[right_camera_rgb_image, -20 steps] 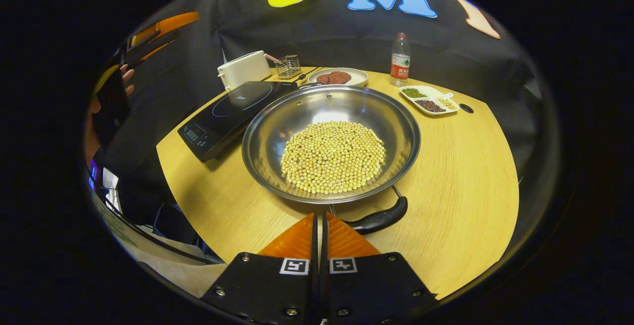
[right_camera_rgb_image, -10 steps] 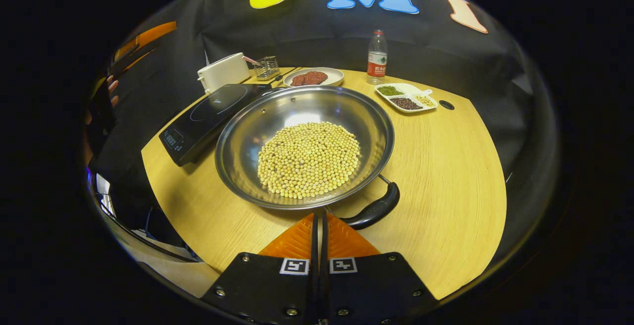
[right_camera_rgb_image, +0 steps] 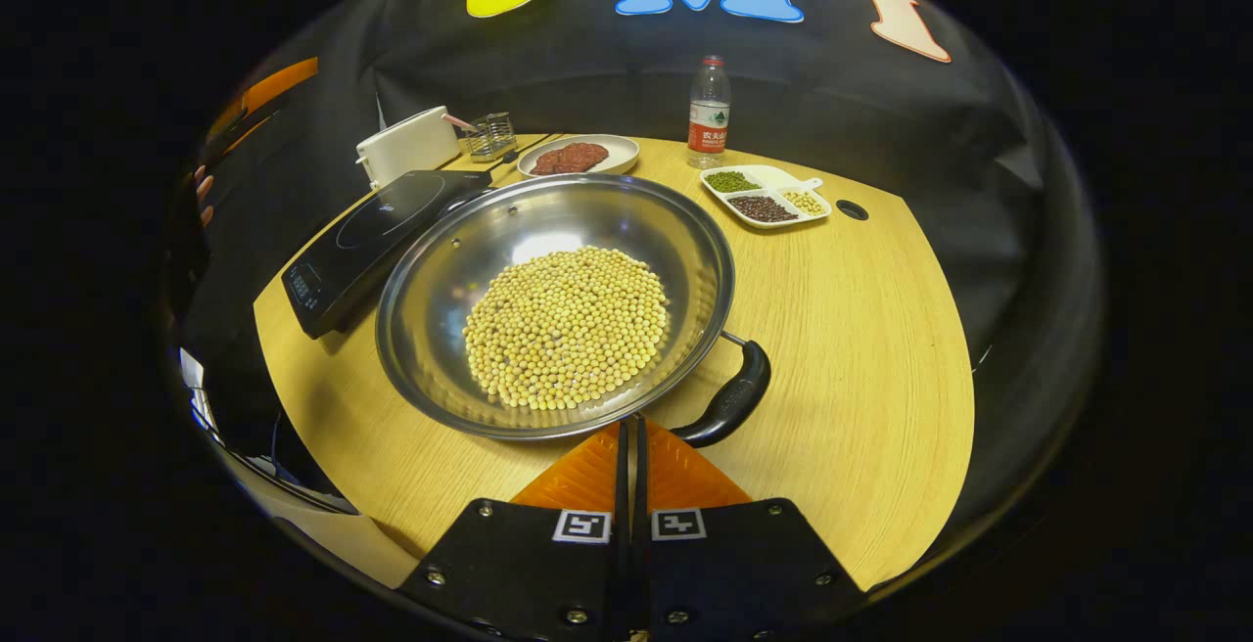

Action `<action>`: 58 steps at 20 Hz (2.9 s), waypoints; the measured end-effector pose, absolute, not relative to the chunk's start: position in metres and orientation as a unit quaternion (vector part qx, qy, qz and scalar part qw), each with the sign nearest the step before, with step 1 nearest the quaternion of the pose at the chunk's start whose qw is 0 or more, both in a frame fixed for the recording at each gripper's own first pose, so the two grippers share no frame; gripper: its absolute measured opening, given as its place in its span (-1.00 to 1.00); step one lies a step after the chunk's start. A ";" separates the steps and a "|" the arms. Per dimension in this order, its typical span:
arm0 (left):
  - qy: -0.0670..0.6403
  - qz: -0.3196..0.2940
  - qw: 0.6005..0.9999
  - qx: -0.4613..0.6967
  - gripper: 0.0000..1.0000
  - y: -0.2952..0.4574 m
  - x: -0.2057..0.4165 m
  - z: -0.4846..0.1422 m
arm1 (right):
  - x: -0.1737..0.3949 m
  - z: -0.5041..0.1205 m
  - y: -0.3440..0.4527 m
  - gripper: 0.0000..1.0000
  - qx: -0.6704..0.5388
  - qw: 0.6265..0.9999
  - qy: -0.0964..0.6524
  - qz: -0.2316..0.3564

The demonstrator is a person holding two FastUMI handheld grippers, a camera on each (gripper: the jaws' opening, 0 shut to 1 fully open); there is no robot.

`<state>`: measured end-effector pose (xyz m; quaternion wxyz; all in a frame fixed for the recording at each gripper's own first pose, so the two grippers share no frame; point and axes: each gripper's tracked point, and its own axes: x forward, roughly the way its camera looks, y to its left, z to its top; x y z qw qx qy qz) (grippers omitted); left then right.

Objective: First push the handle of the pot to place it horizontally, then grasp the pot with both hands and set it on the induction cooktop.

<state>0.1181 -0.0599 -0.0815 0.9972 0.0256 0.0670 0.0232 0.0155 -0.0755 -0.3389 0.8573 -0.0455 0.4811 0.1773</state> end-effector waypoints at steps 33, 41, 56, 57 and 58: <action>0.118 -0.011 0.993 0.015 0.96 -0.090 0.131 -0.139 | 0.084 -0.279 -0.116 0.99 0.004 0.938 0.344 0.038; 0.167 -0.032 0.985 0.026 0.96 -0.097 0.141 -0.190 | 0.093 -0.286 -0.119 1.00 0.011 0.937 0.349 0.024; 0.281 -0.072 0.957 0.006 0.97 -0.120 0.157 -0.294 | 0.105 -0.318 -0.121 1.00 0.009 0.926 0.378 0.022; 0.288 -0.074 0.955 0.007 0.97 -0.121 0.157 -0.299 | 0.106 -0.319 -0.121 1.00 0.008 0.925 0.379 0.023; 0.295 -0.075 0.953 0.008 0.99 -0.122 0.157 -0.304 | 0.107 -0.322 -0.121 1.00 0.007 0.924 0.381 0.024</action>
